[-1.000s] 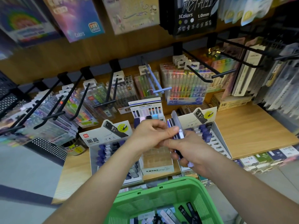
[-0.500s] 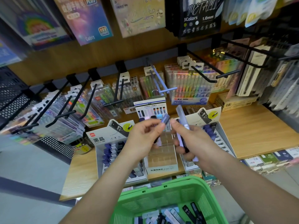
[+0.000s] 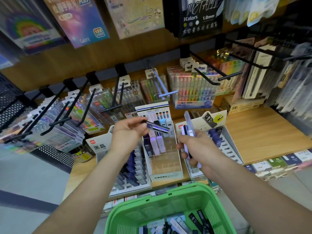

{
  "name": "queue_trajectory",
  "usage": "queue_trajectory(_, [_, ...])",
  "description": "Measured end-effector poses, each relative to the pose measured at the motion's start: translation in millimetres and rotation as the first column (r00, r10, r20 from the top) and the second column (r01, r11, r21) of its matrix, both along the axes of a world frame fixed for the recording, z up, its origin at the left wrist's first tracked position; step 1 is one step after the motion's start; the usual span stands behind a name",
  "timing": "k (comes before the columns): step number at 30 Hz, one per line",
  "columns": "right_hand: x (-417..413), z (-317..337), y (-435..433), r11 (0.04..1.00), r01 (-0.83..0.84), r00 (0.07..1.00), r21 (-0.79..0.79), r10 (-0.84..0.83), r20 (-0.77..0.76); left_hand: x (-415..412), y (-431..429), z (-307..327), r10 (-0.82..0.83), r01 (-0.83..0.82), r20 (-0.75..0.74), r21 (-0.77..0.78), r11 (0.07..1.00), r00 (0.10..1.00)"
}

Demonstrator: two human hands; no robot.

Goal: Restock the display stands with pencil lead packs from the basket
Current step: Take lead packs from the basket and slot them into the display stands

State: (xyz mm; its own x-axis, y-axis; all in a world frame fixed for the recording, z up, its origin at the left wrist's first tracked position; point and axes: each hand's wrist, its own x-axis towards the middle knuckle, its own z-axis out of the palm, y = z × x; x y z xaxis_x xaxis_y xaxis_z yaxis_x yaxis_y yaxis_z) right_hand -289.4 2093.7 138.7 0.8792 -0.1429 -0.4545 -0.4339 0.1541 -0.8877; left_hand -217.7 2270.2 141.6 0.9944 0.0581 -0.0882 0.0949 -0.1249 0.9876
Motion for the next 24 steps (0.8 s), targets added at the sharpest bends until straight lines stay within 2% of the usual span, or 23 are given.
queue_trajectory(2, [2.4, 0.9, -4.2, 0.998, 0.058, 0.998, 0.015, -0.058, -0.015, 15.0, 1.6, -0.1, -0.003, -0.021, 0.106, 0.228, 0.974, 0.994])
queue_trajectory(3, [3.5, 0.7, -5.9, 0.997, 0.073, 0.997, 0.012, -0.073, -0.023, 21.6, 1.1, -1.5, -0.035, -0.017, 0.135, 0.367, 0.930, 0.990])
queue_trajectory(5, [4.0, 0.1, -7.6, 0.997, 0.073, 0.997, 0.005, -0.073, -0.030, 30.6, -1.1, -6.8, -0.129, 0.004, 0.152, 0.630, 0.777, 0.980])
queue_trajectory(7, [4.0, -0.4, -7.3, 0.998, 0.059, 0.998, 0.002, -0.059, -0.032, 35.8, -4.7, -13.1, -0.204, 0.035, 0.126, 0.770, 0.637, 0.971])
queue_trajectory(13, [3.8, 1.6, -8.0, 0.999, 0.049, 0.998, 0.013, -0.048, -0.026, 46.7, -16.2, -23.6, -0.337, 0.112, 0.030, 0.913, 0.392, 0.941])
queue_trajectory(16, [3.8, 2.1, -8.6, 0.999, 0.042, 0.999, 0.029, -0.041, -0.034, 50.7, -20.1, -27.2, -0.429, 0.067, 0.028, 0.976, 0.206, 0.903])
queue_trajectory(17, [3.8, 2.5, -8.9, 0.998, 0.040, 0.999, 0.042, -0.038, -0.036, 51.6, -20.4, -28.3, -0.448, 0.036, 0.045, 0.985, 0.171, 0.893])
queue_trajectory(24, [4.4, 1.8, -8.5, 0.997, -0.003, 0.999, 0.073, 0.006, -0.043, 55.7, -22.9, -23.8, -0.514, 0.017, 0.009, 0.999, 0.046, 0.858])
